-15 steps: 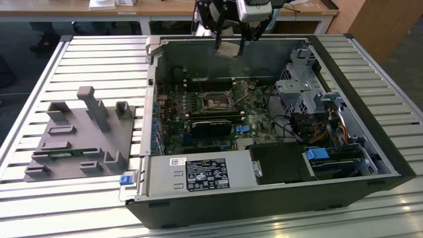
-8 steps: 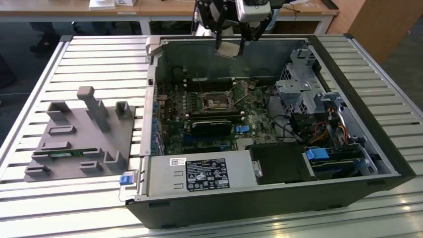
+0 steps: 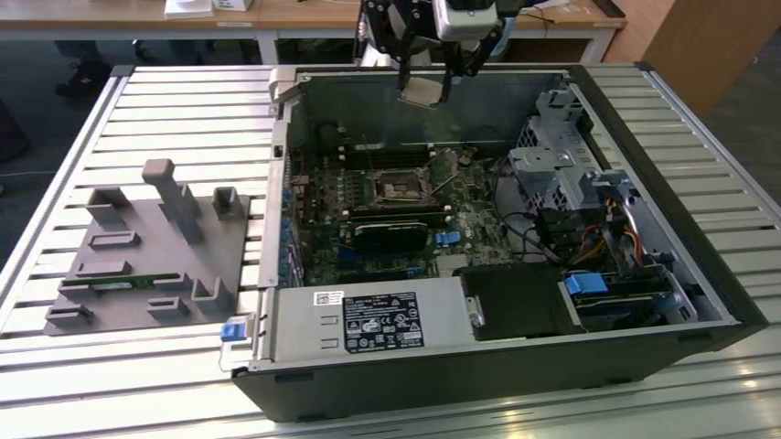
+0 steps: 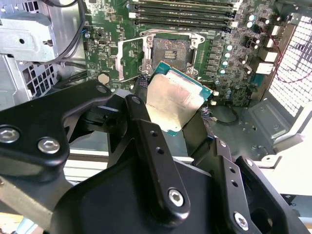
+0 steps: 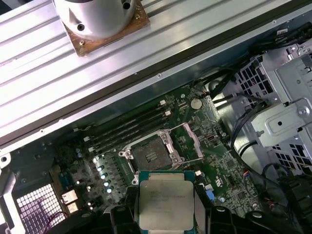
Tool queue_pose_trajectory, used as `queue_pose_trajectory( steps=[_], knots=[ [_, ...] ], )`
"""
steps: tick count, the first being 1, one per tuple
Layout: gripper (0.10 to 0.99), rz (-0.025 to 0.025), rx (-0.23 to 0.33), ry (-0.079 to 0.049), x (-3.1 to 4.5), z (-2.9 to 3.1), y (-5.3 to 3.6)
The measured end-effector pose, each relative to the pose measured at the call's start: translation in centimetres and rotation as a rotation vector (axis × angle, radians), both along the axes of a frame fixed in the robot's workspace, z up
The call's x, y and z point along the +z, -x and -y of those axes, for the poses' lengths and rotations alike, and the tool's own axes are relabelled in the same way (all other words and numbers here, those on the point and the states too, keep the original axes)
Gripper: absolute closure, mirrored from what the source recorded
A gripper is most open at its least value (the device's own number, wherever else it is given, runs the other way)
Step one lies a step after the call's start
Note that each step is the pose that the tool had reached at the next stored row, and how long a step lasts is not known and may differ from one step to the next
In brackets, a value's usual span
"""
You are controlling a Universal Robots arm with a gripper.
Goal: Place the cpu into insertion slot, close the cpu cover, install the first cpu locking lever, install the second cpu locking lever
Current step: 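Place the cpu into insertion slot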
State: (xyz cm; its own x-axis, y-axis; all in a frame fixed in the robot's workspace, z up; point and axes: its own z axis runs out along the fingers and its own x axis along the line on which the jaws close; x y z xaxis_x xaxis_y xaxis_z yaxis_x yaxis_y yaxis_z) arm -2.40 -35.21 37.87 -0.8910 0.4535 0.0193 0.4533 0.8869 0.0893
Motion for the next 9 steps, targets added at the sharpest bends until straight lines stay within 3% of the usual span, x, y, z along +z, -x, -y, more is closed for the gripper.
queue_pose_trajectory(
  steps=[9],
  knots=[
    [0.549, 0.0001, -0.053, 0.0, -0.03, 0.0, 0.0]
  ],
)
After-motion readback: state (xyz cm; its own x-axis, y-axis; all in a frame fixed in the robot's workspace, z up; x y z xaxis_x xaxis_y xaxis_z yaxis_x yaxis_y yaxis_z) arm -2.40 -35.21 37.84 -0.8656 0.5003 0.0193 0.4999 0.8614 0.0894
